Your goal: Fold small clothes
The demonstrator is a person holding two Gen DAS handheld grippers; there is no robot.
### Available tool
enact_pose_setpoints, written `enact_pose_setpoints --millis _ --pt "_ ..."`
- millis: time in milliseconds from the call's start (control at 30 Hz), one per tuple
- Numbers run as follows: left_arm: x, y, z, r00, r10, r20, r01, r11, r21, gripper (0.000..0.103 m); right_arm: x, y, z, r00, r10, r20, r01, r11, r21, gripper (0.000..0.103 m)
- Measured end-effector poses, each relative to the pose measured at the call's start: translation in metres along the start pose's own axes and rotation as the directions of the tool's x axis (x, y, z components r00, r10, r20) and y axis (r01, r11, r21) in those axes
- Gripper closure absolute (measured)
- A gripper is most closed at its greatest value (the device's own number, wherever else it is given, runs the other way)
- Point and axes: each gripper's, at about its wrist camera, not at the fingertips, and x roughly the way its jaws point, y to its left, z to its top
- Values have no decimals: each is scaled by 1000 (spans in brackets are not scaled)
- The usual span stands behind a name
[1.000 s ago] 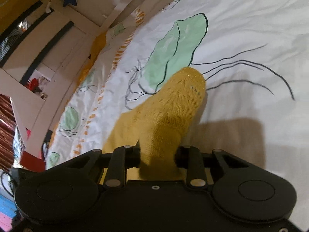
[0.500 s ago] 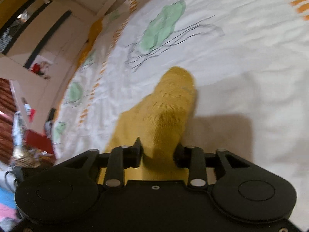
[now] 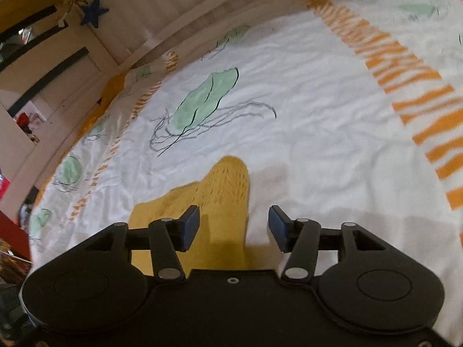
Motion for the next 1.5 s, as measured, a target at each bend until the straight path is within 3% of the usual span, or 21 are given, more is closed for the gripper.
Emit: enact_pose_setpoints --millis 200,333,400,533,633,800,967,1133,1400,1500 --pt "-14 4 -15 999 11 34 -11 1000 12 71 53 -10 -3 986 -134 -97 127 990 -67 34" --pt "-23 3 -19 998 26 57 -27 1000 11 68 48 -9 -3 985 -150 -81 142 985 -97 30" --pt "-34 0 -20 994 42 104 -43 999 5 67 38 -5 -2 986 -152 -64 145 984 -105 28" --pt "-55 -10 -13 974 77 211 -85 996 31 52 12 -1 -3 992 -125 -13 123 987 -101 25" --pt "-53 -18 3 965 96 246 -115 991 63 50 3 9 -7 994 -113 -8 111 986 -121 16" --pt "-24 -30 28 962 138 236 -161 984 79 49 5 22 -22 992 -123 -39 115 979 -169 12" --pt "10 -31 30 959 213 185 -235 966 106 49 16 14 -43 978 -186 -92 169 972 -160 4" --pt "17 -20 27 949 254 187 -268 962 57 29 17 12 -45 977 -196 -81 181 969 -165 1" --pt "4 -15 25 955 246 163 -255 966 32 18 8 16 -49 978 -198 -71 185 970 -158 1" --pt "-6 -20 22 958 241 156 -250 967 43 10 -2 20 -52 981 -181 -73 168 973 -155 1"
